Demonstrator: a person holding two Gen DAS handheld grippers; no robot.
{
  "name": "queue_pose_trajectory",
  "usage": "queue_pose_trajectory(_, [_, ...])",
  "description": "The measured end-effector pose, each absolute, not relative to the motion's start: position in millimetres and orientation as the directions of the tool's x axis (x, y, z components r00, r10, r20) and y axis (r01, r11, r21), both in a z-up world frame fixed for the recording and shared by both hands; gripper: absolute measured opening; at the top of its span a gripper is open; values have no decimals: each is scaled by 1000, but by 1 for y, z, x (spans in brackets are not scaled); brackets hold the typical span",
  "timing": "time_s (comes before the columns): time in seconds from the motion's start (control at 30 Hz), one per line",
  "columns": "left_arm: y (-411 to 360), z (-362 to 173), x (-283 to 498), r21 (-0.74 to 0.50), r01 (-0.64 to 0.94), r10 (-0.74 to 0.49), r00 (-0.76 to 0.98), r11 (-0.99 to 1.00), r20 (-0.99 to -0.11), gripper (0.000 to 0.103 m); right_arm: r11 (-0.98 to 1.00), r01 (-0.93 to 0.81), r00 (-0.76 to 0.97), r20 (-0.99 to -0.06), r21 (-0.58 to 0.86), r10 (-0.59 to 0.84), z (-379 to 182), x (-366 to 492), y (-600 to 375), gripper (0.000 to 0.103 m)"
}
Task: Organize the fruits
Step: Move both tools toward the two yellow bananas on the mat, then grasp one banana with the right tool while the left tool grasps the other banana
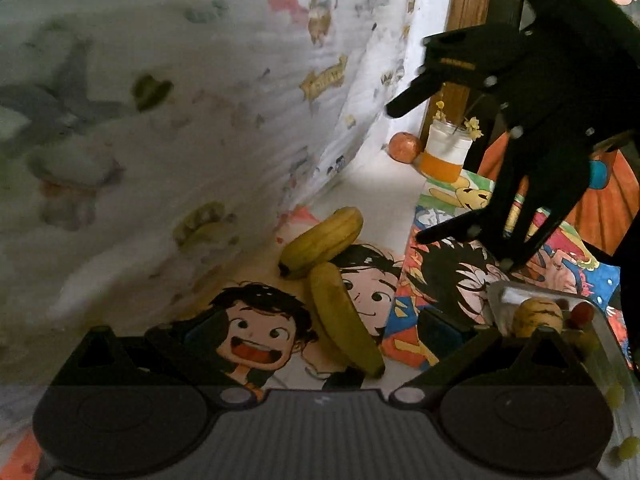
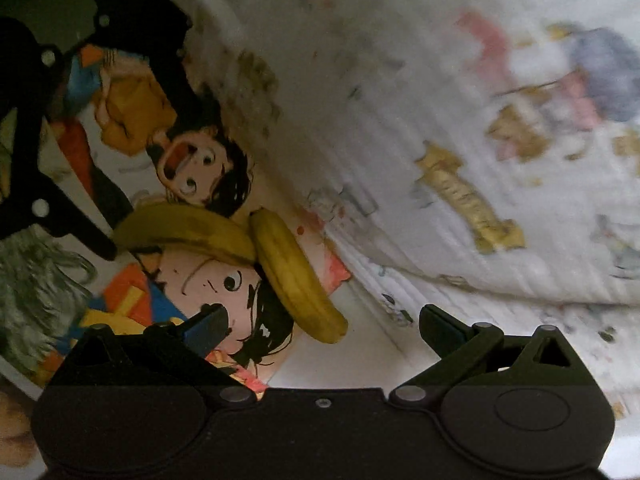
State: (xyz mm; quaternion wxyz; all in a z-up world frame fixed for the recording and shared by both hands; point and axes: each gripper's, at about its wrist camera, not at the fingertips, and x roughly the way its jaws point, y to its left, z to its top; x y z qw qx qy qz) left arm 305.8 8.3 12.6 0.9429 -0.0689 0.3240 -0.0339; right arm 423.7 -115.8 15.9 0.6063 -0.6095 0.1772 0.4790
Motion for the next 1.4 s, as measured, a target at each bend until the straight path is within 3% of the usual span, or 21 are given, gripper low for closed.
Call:
queue_pose_trajectory(0.33, [11,-6,324,-242,42,-184,778,969,-601,101,-295,-771,461,-814,-565,352,-8,452,-107,86])
queue_pose_trajectory(0.8, [13,-16,343,-302,16,-215,737,953,-640,63,-431,-756,386,-868,-492,313,-32,453,-94,42])
queue_pose_trajectory(1.13, [7,-19,350,-291,-2,-198,726,957,-658,51,-527,-729,358,-899,-437,250,-36,461,-74,40])
queue_pose_trajectory(1.4, [3,-20,350,-274,-7,-181,734,962,-654,51,-558,-737,354,-921,-381,162,-34,465,-50,39])
